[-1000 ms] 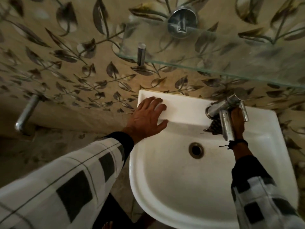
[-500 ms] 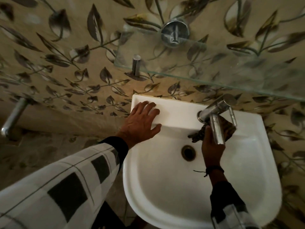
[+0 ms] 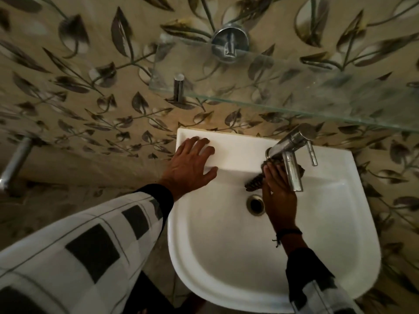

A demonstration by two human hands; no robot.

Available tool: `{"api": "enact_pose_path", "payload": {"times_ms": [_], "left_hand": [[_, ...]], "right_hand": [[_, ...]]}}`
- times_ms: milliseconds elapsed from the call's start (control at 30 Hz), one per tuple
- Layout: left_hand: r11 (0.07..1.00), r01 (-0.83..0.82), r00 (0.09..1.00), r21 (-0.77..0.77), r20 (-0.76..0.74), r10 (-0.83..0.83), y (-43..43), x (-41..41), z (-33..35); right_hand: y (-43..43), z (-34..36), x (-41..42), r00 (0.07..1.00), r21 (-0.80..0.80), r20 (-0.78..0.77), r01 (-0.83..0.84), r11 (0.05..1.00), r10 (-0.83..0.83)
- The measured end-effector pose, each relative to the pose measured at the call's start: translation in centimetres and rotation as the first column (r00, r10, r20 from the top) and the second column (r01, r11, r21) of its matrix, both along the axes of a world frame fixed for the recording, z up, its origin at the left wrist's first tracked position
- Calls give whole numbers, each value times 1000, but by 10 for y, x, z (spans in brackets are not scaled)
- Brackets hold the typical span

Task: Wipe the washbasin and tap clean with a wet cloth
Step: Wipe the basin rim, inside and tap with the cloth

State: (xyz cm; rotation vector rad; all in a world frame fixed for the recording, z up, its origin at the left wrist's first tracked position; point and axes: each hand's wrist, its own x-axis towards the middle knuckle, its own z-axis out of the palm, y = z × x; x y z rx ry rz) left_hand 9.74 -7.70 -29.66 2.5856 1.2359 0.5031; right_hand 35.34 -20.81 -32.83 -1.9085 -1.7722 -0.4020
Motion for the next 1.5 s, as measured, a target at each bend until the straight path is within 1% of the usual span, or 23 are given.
{"api": "enact_pose_path", "payload": {"times_ms": [67,200,300,333,400,467,500,567,633,733,800,833,900,967,1067,1133,1200,1267,1300,1333,1400,1467,1500], "left_hand": [[1000,0,1000,-10,6,0,0,0,0],[1000,3,1000,-1,19,-3,0,0,0],[1000,2,1000,-4,14,-2,0,0,-1],[1000,1,1000,-5,13,-1,0,0,-1],[1000,3,1000,-5,13,-3,0,-1,-2],[1000,7,1000,-15,8,-7,0,0,-1],[1000,8,1000,-21,0,-8,1,0,-1],[999,7,1000,-32,-9,-7,1,-1,-2],[999,5,1000,-33,-15,-5,1,-1,-3],[1000,0,1000,-8,-9,0,1,-1,-4],[1000,-2,1000,7,-2,2,1,-1,-5],[1000,-1,1000,12,-2,1,1,-1,-5],[1000,4,1000,21,-4,-4,2,-1,-5],[1000,14,1000,18,-11,-13,2,-1,-7],[1000,14,1000,6,-24,-14,2,-2,-7],[1000,13,1000,5,-25,-13,2,-2,-5],[1000,16,1000,-1,-25,-16,2,-2,-4],[1000,20,999,-6,-34,-20,2,-2,-3],[1000,17,999,-9,-38,-18,2,-1,-3],[1000,14,999,-12,-40,-15,2,-1,-2],[1000,12,999,-15,-38,-12,2,-1,-1],[1000,13,999,-13,-39,-14,1,-1,1],[1000,8,999,-11,-40,-9,0,-1,0]], "right_hand": [[-8,-1,17,1000,9,-13,23,1000,-22],[-12,4,39,958,58,-180,236,970,-223],[-7,0,24,846,-22,-456,299,954,-276],[-7,-1,21,831,-65,-481,284,957,-280],[-10,7,30,890,-96,-399,200,975,-222],[-8,16,59,962,-85,-257,73,994,-93],[-3,23,71,962,-96,-260,60,994,-83],[9,27,78,930,-130,-320,149,980,-183],[14,25,57,930,-127,-268,223,967,-250],[7,24,41,973,-112,-206,80,990,-102],[5,34,61,995,-220,-80,39,975,-58],[8,39,73,995,-287,-37,81,955,-96],[18,43,85,956,-385,20,276,880,-292],[26,45,71,918,-403,-8,359,842,-396],[17,42,52,976,-335,-102,148,931,-192],[13,45,66,990,-369,-26,119,922,-138],[24,47,86,959,-404,46,274,873,-280],[36,46,90,884,-429,25,432,793,-468],[38,44,84,867,-424,-14,446,788,-498],[38,43,77,883,-402,-74,400,824,-464],[29,42,64,955,-323,-175,173,930,-239],[15,40,65,968,-220,-241,7,975,-61],[15,41,71,970,-192,-240,-13,981,-34]]}}
